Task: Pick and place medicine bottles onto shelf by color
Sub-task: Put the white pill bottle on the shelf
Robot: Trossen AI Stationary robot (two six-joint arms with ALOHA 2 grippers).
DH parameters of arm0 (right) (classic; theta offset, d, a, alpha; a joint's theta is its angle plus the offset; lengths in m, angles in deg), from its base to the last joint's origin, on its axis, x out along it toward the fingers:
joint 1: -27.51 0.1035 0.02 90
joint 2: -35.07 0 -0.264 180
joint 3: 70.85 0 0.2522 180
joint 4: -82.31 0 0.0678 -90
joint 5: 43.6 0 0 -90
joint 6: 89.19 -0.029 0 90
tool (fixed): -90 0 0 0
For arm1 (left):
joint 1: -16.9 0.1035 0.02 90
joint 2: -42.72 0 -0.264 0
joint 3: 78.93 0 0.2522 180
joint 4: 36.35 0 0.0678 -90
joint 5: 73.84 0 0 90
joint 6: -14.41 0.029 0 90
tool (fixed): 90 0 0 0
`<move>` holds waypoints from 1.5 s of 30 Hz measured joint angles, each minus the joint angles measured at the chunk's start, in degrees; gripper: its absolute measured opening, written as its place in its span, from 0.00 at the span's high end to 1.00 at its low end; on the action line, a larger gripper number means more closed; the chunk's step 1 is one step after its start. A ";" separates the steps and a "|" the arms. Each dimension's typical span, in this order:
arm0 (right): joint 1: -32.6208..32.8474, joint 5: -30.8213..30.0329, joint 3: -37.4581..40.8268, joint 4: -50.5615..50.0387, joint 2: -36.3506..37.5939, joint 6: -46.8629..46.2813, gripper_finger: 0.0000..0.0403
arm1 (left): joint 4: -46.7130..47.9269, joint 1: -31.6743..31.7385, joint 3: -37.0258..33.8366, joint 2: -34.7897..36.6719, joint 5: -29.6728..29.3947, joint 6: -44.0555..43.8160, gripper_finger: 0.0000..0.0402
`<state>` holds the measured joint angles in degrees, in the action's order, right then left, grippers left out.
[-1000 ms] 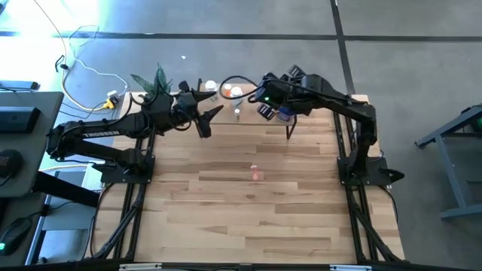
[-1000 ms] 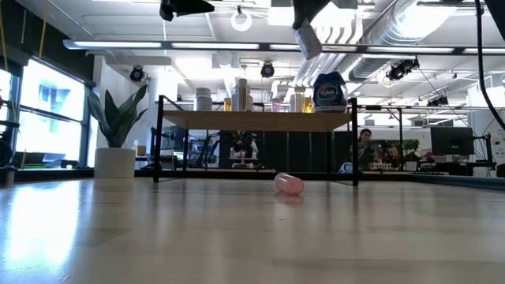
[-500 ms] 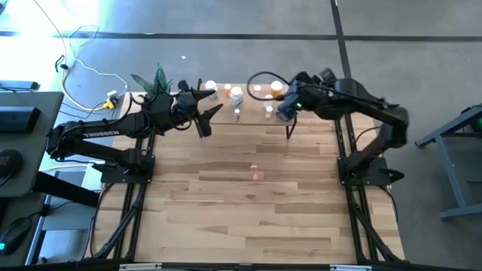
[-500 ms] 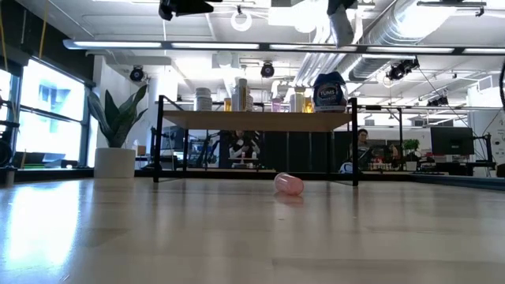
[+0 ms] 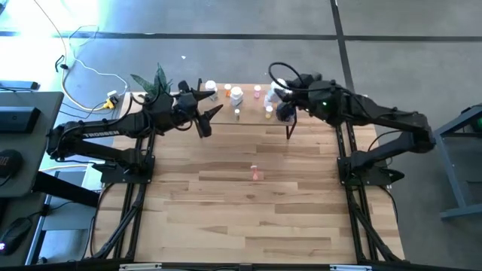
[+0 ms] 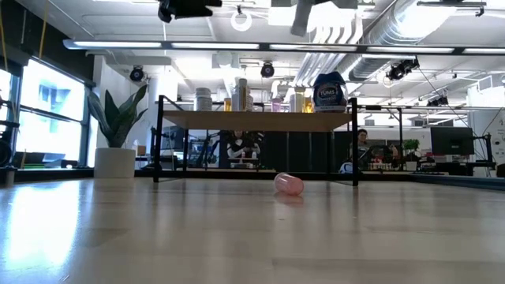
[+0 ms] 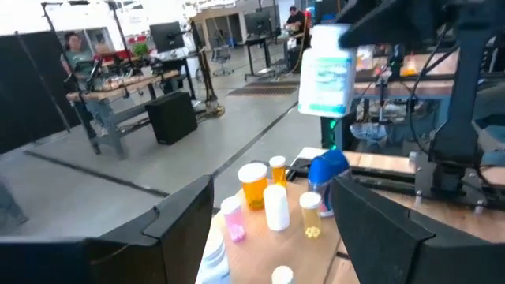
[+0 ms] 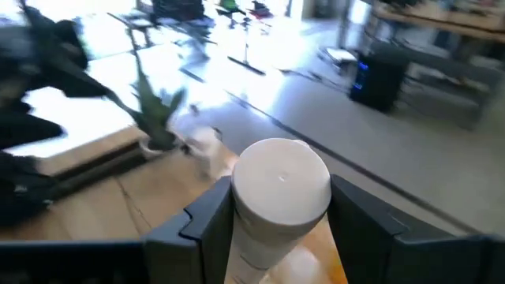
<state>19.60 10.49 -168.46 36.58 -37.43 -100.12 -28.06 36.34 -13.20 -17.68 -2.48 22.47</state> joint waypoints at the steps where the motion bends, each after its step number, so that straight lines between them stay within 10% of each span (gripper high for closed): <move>1: -0.56 1.95 0.09 2.56 -0.68 1.55 0.58 | 0.67 0.36 0.00 0.00 0.00 -0.40 0.39; 21: -8.60 20.52 -2.56 7.17 -17.43 10.99 0.58 | 6.98 8.48 0.00 -0.02 0.00 -2.94 0.39; 45: -9.48 20.68 -2.54 3.69 -24.42 10.87 0.58 | 7.20 9.53 0.00 -0.02 0.70 -2.90 0.39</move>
<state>10.12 31.17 -171.00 40.28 -61.85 -89.25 -20.86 45.88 -13.20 -17.70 -1.78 19.57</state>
